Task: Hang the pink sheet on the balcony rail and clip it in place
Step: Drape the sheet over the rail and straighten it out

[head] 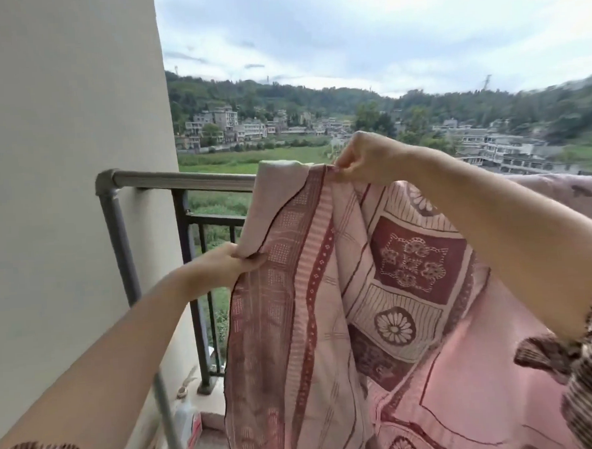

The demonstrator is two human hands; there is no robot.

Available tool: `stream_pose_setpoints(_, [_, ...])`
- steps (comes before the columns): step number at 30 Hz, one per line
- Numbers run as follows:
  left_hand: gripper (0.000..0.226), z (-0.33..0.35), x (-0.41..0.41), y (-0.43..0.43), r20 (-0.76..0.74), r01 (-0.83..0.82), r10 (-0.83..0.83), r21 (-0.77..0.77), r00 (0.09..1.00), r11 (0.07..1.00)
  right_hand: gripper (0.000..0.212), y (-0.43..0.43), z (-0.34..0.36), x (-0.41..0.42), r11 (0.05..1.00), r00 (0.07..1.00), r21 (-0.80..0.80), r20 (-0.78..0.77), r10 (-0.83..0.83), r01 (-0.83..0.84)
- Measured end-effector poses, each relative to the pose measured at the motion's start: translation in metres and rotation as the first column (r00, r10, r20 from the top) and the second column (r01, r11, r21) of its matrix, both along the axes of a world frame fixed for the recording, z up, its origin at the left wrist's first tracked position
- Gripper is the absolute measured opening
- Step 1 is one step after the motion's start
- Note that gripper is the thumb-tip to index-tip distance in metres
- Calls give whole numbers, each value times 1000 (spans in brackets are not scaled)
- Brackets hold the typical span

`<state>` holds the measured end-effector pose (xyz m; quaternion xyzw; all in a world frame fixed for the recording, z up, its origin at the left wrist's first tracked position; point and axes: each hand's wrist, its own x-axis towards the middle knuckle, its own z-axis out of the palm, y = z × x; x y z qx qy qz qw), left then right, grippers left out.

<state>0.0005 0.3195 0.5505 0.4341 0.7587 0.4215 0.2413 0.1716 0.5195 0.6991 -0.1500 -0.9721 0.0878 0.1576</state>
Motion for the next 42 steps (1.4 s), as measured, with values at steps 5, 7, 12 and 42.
stream_pose_setpoints(5, [18,77,-15,-26,-31,46,-40,241,999,969,22,-6,20,-11,944,979,288,-166,-119,163])
stream_pose_setpoints(7, [21,104,-23,-32,-60,26,-7,321,998,947,22,-7,36,-21,893,917,316,-338,-209,320])
stream_pose_setpoints(12, [22,153,-57,-50,47,-254,284,601,958,758,21,-14,78,-55,926,785,27,-541,-302,375])
stream_pose_setpoints(42, [16,120,-79,-76,294,-479,390,674,873,563,31,-96,25,-209,998,972,-33,229,-51,61])
